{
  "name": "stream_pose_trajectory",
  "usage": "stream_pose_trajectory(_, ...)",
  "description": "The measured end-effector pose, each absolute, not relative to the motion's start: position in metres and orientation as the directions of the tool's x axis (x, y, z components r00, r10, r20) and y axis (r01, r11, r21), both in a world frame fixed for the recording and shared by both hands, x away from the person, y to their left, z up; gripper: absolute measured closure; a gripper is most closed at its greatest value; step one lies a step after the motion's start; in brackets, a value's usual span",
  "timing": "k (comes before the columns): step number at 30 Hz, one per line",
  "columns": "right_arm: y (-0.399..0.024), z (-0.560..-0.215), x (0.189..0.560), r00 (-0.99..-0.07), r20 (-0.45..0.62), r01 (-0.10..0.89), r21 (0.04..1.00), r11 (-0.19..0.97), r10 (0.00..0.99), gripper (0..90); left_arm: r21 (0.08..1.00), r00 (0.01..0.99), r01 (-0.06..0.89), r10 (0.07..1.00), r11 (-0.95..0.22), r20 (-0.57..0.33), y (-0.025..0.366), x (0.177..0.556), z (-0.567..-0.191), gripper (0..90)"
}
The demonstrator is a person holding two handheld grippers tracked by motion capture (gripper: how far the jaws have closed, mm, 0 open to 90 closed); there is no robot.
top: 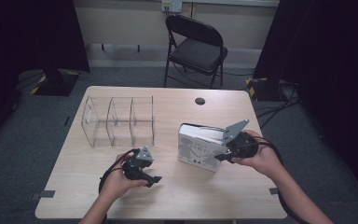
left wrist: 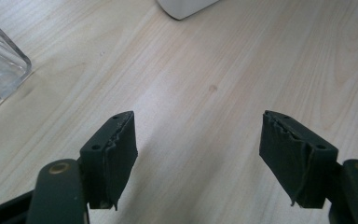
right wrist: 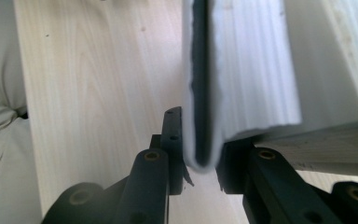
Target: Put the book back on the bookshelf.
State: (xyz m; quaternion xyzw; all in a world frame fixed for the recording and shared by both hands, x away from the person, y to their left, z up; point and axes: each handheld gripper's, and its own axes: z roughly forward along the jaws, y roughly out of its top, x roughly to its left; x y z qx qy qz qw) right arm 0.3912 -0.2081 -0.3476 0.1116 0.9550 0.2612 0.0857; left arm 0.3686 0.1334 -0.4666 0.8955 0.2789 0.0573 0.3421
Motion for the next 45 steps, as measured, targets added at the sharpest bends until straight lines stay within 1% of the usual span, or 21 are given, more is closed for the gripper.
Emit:
stream_pose_trajectory(5, -0.216, -0.347, 0.387, -0.965, -0.081, 0.173, 0.522, 0.835, 0.251, 75.6, 0.638, 0.839, 0.459, 0.537, -0.619, -0.083, 0.133, 0.369, -0.466, 27.1)
stream_pose_trajectory(19, -0.222, -0.348, 0.393, -0.952, -0.030, 0.243, 0.536, 0.809, 0.306, 75.0, 0.627, 0.843, 0.458, 0.532, -0.630, -0.081, 0.129, 0.369, -0.468, 26.7)
stream_pose_trajectory(22, -0.222, -0.348, 0.393, -0.952, -0.034, 0.237, 0.541, 0.807, 0.303, 74.8, 0.625, 0.846, 0.456, 0.527, -0.634, -0.082, 0.128, 0.369, -0.467, 26.7)
stream_pose_trajectory(23, -0.223, -0.348, 0.393, -0.949, -0.026, 0.251, 0.540, 0.803, 0.314, 74.7, 0.627, 0.843, 0.464, 0.530, -0.626, -0.094, 0.127, 0.369, -0.468, 26.6)
stream_pose_trajectory(34, -0.225, -0.349, 0.396, -0.943, -0.007, 0.272, 0.557, 0.785, 0.332, 73.9, 0.603, 0.845, 0.468, 0.527, -0.646, -0.090, 0.123, 0.368, -0.466, 26.5)
stream_pose_trajectory(39, -0.225, -0.349, 0.396, -0.942, 0.003, 0.280, 0.555, 0.783, 0.335, 73.8, 0.593, 0.841, 0.477, 0.533, -0.649, -0.093, 0.122, 0.370, -0.465, 28.7)
stream_pose_trajectory(45, -0.227, -0.349, 0.397, -0.943, 0.004, 0.277, 0.563, 0.779, 0.332, 72.7, 0.576, 0.847, 0.478, 0.522, -0.663, -0.101, 0.119, 0.373, -0.463, 28.9)
